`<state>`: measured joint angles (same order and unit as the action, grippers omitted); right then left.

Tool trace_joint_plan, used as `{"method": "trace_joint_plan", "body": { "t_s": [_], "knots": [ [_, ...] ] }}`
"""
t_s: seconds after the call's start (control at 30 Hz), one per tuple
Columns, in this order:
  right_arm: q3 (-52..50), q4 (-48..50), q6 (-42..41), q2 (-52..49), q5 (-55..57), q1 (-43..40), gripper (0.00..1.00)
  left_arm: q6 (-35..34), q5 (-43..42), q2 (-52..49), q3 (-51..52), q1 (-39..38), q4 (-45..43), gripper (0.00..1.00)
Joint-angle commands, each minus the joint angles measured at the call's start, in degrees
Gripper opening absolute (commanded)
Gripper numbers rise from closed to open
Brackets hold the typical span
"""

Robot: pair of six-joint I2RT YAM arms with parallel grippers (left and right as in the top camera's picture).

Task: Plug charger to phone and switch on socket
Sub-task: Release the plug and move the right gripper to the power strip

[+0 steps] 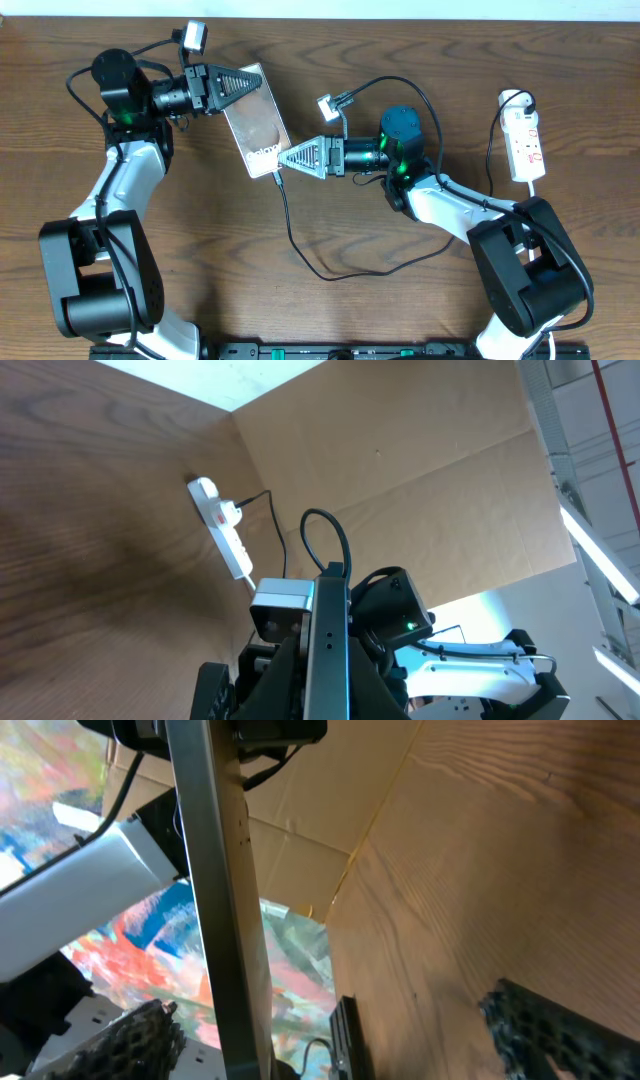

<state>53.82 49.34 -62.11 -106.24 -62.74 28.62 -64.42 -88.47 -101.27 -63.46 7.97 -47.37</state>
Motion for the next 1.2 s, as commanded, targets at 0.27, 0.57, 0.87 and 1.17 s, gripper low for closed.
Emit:
{"method": "trace_joint_plan", "body": {
  "t_s": [0.27, 0.57, 0.87, 1.17],
  "knots": [
    [0.7, 0.09, 0.68, 0.2, -3.39, -2.21, 0.99, 0.35, -1.55, 0.22, -0.35, 2.08, -0.28, 0.07],
    [0.72, -19.93, 12.85, 0.2, -3.34, -8.31, 0.99, 0.31, -1.57, 0.22, -0.35, 5.64, 1.49, 0.07],
    [0.72, -50.38, 30.38, 2.29, 9.7, -14.03, 0.99, 0.33, -1.55, 0.22, -0.35, 5.64, 1.46, 0.07],
    [0.72, -74.14, 38.18, 23.21, 33.42, -16.9, 0.99, 0.57, -0.17, -0.48, 0.04, 5.57, 1.49, 0.07]
  ]
}}
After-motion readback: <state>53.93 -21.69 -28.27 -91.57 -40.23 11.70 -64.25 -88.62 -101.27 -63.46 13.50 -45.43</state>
